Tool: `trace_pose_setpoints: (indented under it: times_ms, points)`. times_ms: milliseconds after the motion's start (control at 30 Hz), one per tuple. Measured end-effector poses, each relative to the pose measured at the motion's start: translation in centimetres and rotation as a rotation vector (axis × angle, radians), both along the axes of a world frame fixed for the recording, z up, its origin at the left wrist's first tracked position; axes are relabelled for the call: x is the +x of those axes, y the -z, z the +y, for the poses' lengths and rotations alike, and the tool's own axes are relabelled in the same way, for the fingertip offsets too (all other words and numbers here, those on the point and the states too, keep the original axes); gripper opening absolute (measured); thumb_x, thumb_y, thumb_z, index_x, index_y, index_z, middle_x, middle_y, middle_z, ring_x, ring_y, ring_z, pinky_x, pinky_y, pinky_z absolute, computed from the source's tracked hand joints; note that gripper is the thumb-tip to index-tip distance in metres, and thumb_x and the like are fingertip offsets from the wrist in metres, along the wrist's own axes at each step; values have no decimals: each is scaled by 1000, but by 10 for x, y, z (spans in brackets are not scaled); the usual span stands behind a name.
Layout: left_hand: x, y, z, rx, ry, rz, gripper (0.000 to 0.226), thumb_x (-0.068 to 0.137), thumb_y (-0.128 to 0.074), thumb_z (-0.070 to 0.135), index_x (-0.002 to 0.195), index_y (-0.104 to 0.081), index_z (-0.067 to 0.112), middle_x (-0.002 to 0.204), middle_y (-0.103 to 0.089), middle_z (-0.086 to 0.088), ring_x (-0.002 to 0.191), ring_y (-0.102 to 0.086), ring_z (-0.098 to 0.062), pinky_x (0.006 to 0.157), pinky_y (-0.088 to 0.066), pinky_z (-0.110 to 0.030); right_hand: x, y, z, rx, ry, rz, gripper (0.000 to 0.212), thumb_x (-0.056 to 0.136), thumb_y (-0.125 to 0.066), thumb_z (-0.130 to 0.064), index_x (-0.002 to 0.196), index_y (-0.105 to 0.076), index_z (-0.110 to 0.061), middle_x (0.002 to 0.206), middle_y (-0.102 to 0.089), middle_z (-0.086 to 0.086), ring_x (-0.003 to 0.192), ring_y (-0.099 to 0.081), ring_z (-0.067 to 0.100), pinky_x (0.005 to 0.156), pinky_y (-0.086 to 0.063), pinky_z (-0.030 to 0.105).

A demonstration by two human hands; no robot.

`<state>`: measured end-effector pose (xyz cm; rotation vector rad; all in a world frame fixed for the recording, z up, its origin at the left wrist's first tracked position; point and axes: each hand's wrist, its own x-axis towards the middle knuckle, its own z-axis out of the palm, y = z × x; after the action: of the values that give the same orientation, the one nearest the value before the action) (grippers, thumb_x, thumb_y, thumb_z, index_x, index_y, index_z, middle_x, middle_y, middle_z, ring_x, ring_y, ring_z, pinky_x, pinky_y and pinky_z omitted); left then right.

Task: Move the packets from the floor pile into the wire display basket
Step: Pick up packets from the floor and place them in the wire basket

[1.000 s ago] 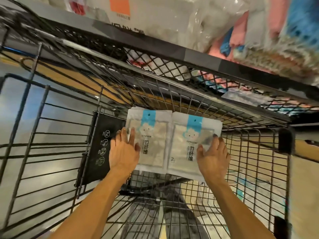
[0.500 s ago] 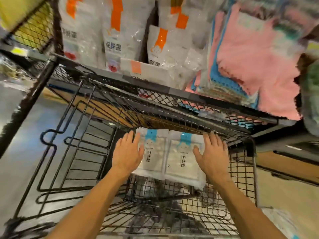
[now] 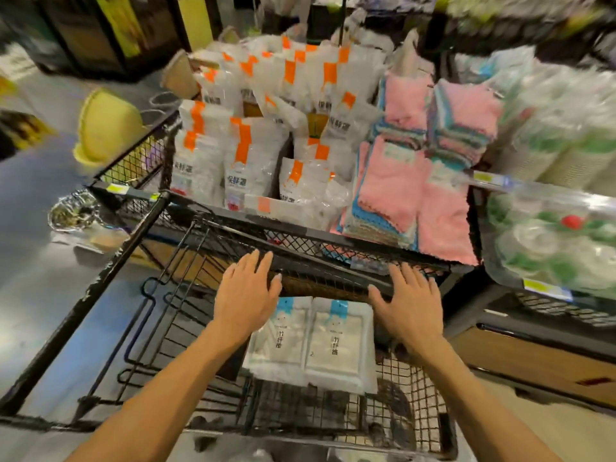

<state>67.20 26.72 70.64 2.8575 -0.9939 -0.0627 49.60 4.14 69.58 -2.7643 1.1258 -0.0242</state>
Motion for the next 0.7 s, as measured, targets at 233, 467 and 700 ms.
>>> trace_pose_setpoints:
  times_ms: [233,467,700]
  points:
    - [-19,-36,6,-50,111,2,60,107,-36,48,158,-33,18,165,-32,-9,151,-31,-26,123,-28,-43,-41,-42,25,-23,96,-81,72,100,-39,-65,160,-31,-26,167,-32,4,155,-25,24,128,-15,47]
    - [-48,-49,11,-34,339,40,61,108,-29,50,162,-22,22,169,-22,-3,155,-21,-21,126,-20,-40,-103,-61,71,-51,316,-105,75,99,-36,-69,159,-33,-24,165,-36,5,153,-30,26,125,-24,48]
    - [-120,-51,9,-45,623,90,61,109,-29,49,163,-20,22,170,-16,-2,157,-17,-21,126,-17,-40,-211,-74,134,-108,614,-148,70,97,-52,-61,152,-47,-17,158,-47,9,146,-41,31,120,-32,50]
